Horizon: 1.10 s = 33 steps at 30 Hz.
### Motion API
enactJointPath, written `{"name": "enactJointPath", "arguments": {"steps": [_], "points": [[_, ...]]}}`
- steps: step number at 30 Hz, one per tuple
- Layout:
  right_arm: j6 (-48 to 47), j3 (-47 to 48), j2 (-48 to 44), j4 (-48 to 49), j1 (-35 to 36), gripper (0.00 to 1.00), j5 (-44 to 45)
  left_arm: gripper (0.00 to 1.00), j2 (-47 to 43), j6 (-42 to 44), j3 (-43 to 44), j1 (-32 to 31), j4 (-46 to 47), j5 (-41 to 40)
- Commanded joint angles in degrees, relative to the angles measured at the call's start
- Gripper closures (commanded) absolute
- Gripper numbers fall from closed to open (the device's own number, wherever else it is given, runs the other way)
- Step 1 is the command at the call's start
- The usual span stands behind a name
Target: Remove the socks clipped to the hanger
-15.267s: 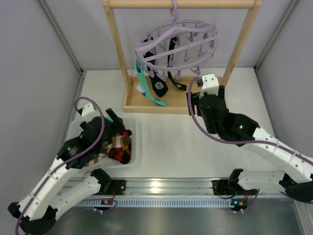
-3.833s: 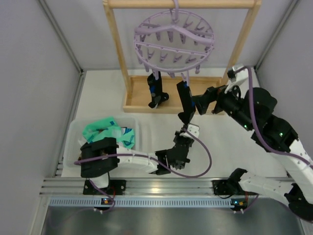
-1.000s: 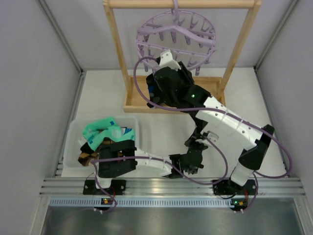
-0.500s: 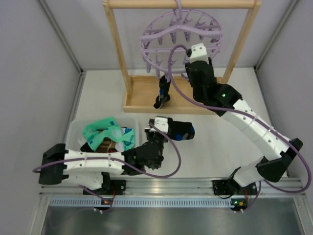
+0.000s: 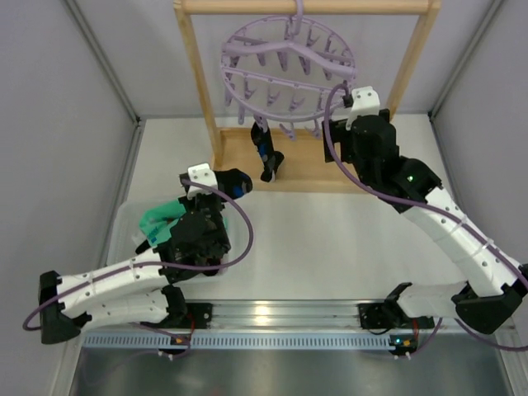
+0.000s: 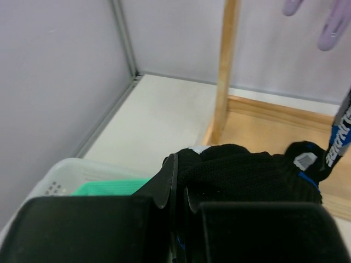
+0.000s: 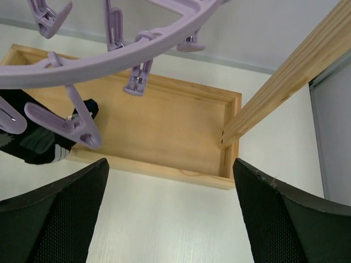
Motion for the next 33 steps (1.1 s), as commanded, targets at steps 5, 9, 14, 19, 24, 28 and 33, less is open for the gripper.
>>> {"name": "enactJointPath", "arguments": {"steps": [5,9,14,19,24,28,33], "points": [[2.51,-3.37,-6.04,2.27,-1.03,0.08,-2.73,1.00,-3.08,3.37,-2.51,5.47,0.96,-14.92],[2.86,-5.13,-7.97,2.71,-1.12,0.08,-3.52,1.00,-6.42,21.75,-15.07,6.61,32.01,-14.92],[3.21,-7.07,-9.65,3.50,-1.64,0.08,-4.22,1.00,-5.04,19.90,-20.53,11.71,29.63,-14.92],[3.48,-7.51,-9.65,3.76,-1.82,0.08,-5.10,1.00,-4.76,16.49,-25.97,13.82,29.63,-14.83],[3.13,-7.77,-9.21,4.03,-2.08,0.08,-5.28,1.00,-6.52,15.41,-28.10,13.82,29.63,-14.92],[3.48,-8.38,-9.12,4.55,-2.35,0.08,-5.89,0.76,-7.75,14.54,-29.15,13.82,29.72,-14.92],[3.57,-8.48,-8.86,4.99,-2.35,0.08,-6.59,0.50,-10.21,14.28,-29.68,13.56,29.72,-14.83]]}}
